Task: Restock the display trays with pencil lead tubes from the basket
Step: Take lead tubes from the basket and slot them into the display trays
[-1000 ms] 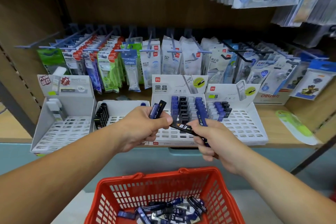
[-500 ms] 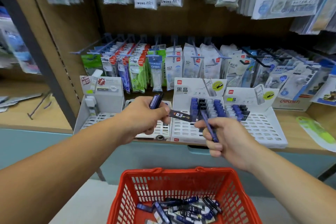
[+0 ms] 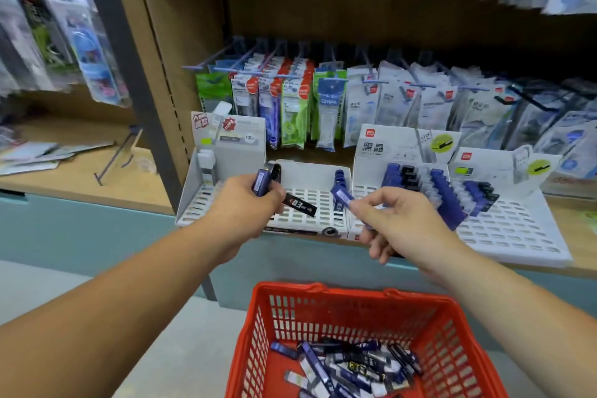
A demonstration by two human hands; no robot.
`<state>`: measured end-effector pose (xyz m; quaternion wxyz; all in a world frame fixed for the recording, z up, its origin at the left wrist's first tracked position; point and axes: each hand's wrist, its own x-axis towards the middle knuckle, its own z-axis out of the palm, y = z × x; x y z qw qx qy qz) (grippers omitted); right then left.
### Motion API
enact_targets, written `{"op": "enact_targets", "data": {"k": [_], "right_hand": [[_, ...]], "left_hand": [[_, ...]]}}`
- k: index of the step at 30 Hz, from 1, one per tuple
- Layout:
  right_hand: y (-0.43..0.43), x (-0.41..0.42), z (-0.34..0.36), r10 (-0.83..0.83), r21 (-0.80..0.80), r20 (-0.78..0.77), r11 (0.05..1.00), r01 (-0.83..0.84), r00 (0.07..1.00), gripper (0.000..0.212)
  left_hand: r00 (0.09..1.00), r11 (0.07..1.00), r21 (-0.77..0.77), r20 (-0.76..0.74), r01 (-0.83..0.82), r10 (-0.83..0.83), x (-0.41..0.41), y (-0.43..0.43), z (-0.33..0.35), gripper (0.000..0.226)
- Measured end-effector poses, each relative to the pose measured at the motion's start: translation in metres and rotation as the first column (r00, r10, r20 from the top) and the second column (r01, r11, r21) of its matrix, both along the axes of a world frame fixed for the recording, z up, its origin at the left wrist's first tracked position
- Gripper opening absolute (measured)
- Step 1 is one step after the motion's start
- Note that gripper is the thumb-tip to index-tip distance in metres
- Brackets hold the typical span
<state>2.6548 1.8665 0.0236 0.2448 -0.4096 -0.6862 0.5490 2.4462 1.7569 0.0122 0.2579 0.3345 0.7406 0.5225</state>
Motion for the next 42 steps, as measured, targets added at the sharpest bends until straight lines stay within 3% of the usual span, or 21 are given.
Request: {"op": "enact_targets", "data": {"k": [3, 6, 14, 16, 19, 26, 34, 42], "right_hand": [[0.006, -0.009, -0.012, -0.033, 0.061, 0.032, 0.998, 0.031, 0.999, 0.012], [0.014, -0.014, -0.017, -0.047, 0.07, 0.026, 0.997, 0.045, 0.999, 0.021], [0.02, -0.02, -0.01, 0.01, -0.032, -0.151, 0.999, -0.015, 0.988, 0.022], [0.021, -0.022, -0.007, 0.025, 0.012, -0.113, 1.0, -0.024, 0.993, 0.022], [0.031, -0.028, -0.001, -0.036, 0.219, 0.049, 0.975, 0.024, 0.998, 0.018], [0.059, -0.05, 0.007, -0.137, 0.279, 0.184, 0.957, 0.082, 0.973, 0.007], [0.067, -0.045, -0.011, -0.143, 0.323, 0.07, 0.94, 0.113, 0.987, 0.025], [0.069, -0.043, -0.02, 0.0, 0.536, 0.21, 0.836, -0.115, 0.978, 0.038]], "left_hand": [[0.998, 0.999, 0.019, -0.05, 0.04, -0.039, -0.004, 0.005, -0.008, 0.013], [0.993, 0.997, 0.013, -0.086, 0.076, -0.075, -0.011, 0.01, -0.012, 0.01], [0.984, 0.992, 0.023, -0.132, 0.121, -0.117, -0.015, 0.03, -0.013, 0.012], [0.985, 0.993, 0.02, -0.124, 0.119, -0.115, -0.017, 0.033, -0.016, 0.012], [0.988, 0.994, 0.015, -0.11, 0.109, -0.107, -0.023, 0.035, -0.018, 0.011], [0.989, 0.998, -0.001, -0.13, 0.068, -0.067, -0.032, 0.029, -0.022, 0.019], [0.985, 0.999, 0.019, -0.168, 0.046, -0.042, -0.031, 0.029, -0.02, 0.012], [0.983, 0.999, 0.003, -0.177, 0.048, -0.047, -0.028, 0.029, -0.024, 0.012]]}}
